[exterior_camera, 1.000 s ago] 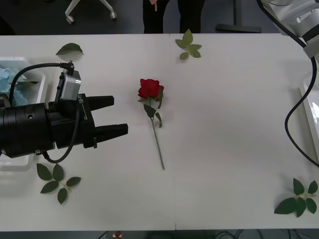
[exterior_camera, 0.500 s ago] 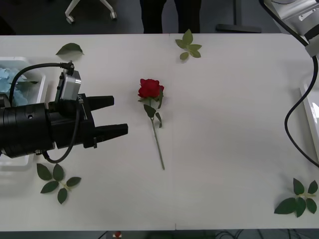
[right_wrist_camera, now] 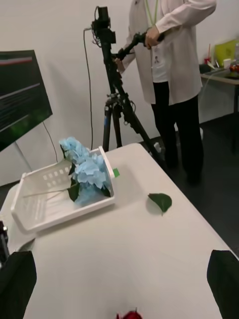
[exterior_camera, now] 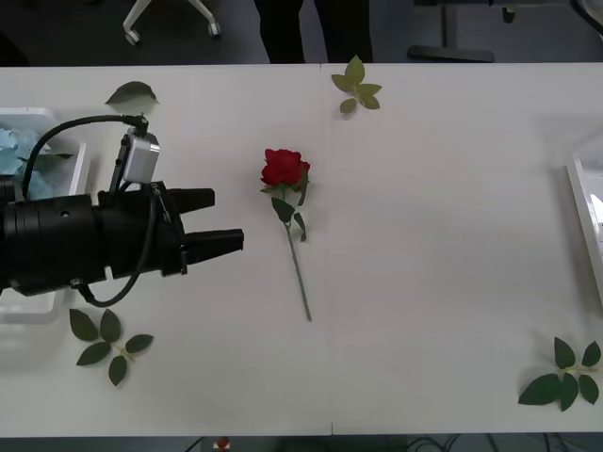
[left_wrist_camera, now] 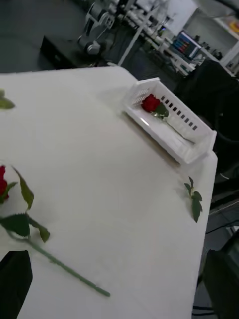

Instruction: Place the red flowers into the right box and the blue flowers into the left box. If a person shows an open palm, hand one flower to the person first, then continue sorting.

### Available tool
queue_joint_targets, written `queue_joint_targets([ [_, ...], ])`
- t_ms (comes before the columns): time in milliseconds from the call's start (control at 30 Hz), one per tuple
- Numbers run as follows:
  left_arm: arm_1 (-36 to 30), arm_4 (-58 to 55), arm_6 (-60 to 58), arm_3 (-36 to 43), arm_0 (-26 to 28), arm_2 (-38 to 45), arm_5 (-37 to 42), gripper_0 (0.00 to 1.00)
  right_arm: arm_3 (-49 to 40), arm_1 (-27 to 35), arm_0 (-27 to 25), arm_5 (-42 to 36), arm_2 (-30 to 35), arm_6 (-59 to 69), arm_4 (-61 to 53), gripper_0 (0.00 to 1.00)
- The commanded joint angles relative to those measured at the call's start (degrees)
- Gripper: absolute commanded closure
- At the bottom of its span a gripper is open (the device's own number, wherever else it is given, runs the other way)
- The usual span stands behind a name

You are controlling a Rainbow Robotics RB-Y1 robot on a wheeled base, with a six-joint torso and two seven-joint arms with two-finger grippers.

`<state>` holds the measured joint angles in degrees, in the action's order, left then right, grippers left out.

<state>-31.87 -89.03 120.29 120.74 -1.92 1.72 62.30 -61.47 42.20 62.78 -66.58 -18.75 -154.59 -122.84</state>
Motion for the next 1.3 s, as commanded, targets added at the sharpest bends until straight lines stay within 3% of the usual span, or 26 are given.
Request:
queue_joint_targets([
  [33,4.6,11.6,-11.4,1.6,-4.8,1.6,3.3,0.00,-4.4,4.1,-3.7,-1.3,1.1,-0.4,-1.9,0.00],
  [300,11.0,43.6,-33.0,1.6,-10.6,-0.8,13.2,0.00,-14.6,10.4,-15.1,0.5,1.5,-0.4,-4.0,0.00],
  [467,13.1,64.8,-48.0,1.4,-13.1,-7.8,17.6,0.00,-20.5,13.2,-21.6,2.3,2.8,-0.4,-4.1,0.00],
  [633,13.4,78.9,-59.7,-0.5,-16.2,-16.2,21.6,0.00,-25.1,14.5,-26.5,3.9,4.3,-0.4,-4.0,0.00],
  [800,14.1,84.5,-65.2,-6.0,-19.6,-22.3,21.5,0.00,-27.1,16.0,-29.5,5.0,5.0,-0.4,-4.0,0.00],
  [1100,17.2,88.3,-66.1,-20.1,-24.7,-28.7,8.3,0.00,-27.4,19.0,-33.2,6.4,5.0,-0.4,-3.9,0.00],
  [1300,18.9,90.1,-65.0,-25.5,-28.0,-31.3,6.9,0.00,-27.2,19.5,-33.9,6.6,5.0,-0.4,-3.9,0.00],
])
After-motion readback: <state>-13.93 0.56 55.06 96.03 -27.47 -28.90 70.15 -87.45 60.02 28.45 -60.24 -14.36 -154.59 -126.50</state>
